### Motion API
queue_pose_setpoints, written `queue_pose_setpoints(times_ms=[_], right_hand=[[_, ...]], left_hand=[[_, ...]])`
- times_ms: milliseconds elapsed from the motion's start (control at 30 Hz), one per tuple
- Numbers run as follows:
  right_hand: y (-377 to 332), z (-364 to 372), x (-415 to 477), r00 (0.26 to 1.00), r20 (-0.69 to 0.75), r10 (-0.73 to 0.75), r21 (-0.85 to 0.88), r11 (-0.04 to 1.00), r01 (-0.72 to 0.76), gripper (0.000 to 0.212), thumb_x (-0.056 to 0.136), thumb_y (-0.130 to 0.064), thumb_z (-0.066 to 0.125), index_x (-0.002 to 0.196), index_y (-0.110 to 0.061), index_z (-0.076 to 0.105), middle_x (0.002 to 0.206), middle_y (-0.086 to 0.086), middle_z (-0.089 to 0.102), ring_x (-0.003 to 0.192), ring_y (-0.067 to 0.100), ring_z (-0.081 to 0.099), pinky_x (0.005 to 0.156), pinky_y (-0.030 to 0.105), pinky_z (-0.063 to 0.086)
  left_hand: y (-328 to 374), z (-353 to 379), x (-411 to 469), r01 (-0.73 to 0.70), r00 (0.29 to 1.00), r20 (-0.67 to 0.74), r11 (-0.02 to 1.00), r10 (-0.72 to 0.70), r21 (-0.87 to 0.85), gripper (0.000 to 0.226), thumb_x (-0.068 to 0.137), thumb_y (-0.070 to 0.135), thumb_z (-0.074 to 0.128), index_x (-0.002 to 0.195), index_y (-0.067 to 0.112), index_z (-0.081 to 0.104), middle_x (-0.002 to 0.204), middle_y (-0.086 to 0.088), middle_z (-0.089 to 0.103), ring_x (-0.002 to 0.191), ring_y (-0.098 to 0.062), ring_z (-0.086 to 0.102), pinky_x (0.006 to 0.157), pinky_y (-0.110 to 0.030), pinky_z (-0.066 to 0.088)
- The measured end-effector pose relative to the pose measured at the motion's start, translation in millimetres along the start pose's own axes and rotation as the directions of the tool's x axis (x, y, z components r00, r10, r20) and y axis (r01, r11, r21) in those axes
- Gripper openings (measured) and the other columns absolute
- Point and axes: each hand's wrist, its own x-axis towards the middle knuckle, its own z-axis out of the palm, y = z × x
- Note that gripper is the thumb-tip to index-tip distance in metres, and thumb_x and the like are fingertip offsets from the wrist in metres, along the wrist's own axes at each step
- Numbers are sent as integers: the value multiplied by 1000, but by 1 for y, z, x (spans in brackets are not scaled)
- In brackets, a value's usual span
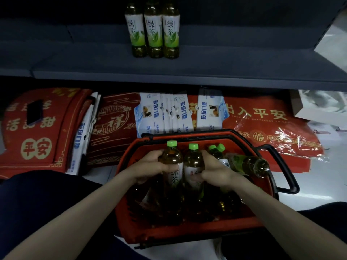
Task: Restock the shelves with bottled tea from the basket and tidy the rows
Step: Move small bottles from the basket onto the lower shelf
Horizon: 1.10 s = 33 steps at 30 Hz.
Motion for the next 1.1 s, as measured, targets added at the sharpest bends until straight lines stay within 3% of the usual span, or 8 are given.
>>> queue_pose_setpoints(times_ms=[133, 267, 400, 600, 767, 867, 967, 1100], right_hand=[[-18, -17, 2, 992, -105, -68, 68, 995, 75, 85, 71, -23, 92, 140, -24, 42, 124, -8, 65, 123, 13, 59, 108, 40, 51], [-36, -38, 3, 970, -196, -144, 152, 973, 175, 67, 75, -11, 90, 131, -25, 56, 120, -12, 72, 119, 7, 64, 107, 37, 53], [-51, -58, 3, 944, -283, -170, 234, 942, 240, 63, 78, -8, 89, 131, -17, 58, 117, -3, 74, 116, 14, 68, 103, 42, 57], [-69, -86, 4, 902, -360, -237, 315, 880, 357, 61, 82, 2, 84, 135, -14, 58, 121, -1, 74, 107, 2, 70, 82, 19, 59], [-83, -108, 13, 843, -470, -261, 323, 838, 439, 58, 82, 6, 82, 133, -13, 61, 113, 6, 78, 106, 16, 75, 87, 40, 64], [-96, -123, 24, 828, -494, -265, 359, 805, 472, 53, 83, 8, 80, 129, -12, 61, 112, 10, 78, 106, 25, 76, 87, 44, 64], [-111, -140, 36, 800, -529, -283, 321, 806, 498, 55, 83, 5, 81, 131, -14, 61, 113, 6, 78, 107, 20, 75, 86, 37, 64], [-133, -166, 49, 787, -544, -289, 290, 816, 500, 55, 86, 4, 79, 132, -12, 56, 99, -1, 73, 72, -4, 72, 54, 11, 53]], left_hand=[[22, -4, 0, -83, 994, -73, 991, 76, -104, 50, 79, 23, 90, 124, 21, 69, 118, 2, 79, 114, -16, 73, 97, -35, 58], [50, -6, -1, -170, 981, -125, 965, 147, -199, 44, 81, 16, 85, 123, 12, 71, 117, 2, 79, 112, -9, 73, 89, -23, 58], [73, -6, 5, -265, 953, -210, 935, 217, -235, 56, 71, 23, 87, 124, 16, 70, 117, 2, 79, 116, -12, 71, 102, -29, 52], [109, -11, 20, -329, 933, -244, 901, 264, -283, 39, 86, 11, 82, 124, 16, 74, 123, -5, 77, 124, -27, 68, 109, -48, 50], [144, -17, 32, -397, 900, -305, 873, 311, -281, 33, 87, 2, 80, 118, 8, 75, 114, -6, 80, 116, -22, 73, 90, -26, 57], [168, -27, 45, -416, 891, -312, 868, 330, -270, 32, 86, 4, 81, 117, 7, 75, 113, -7, 80, 116, -26, 72, 96, -34, 58], [192, -40, 58, -441, 877, -306, 871, 369, -214, 39, 83, 10, 86, 119, 8, 74, 116, -7, 79, 119, -26, 71, 111, -49, 51], [222, -52, 73, -500, 846, -320, 843, 427, -197, 35, 85, 5, 82, 120, 8, 74, 115, -10, 79, 117, -28, 72, 108, -52, 53]])
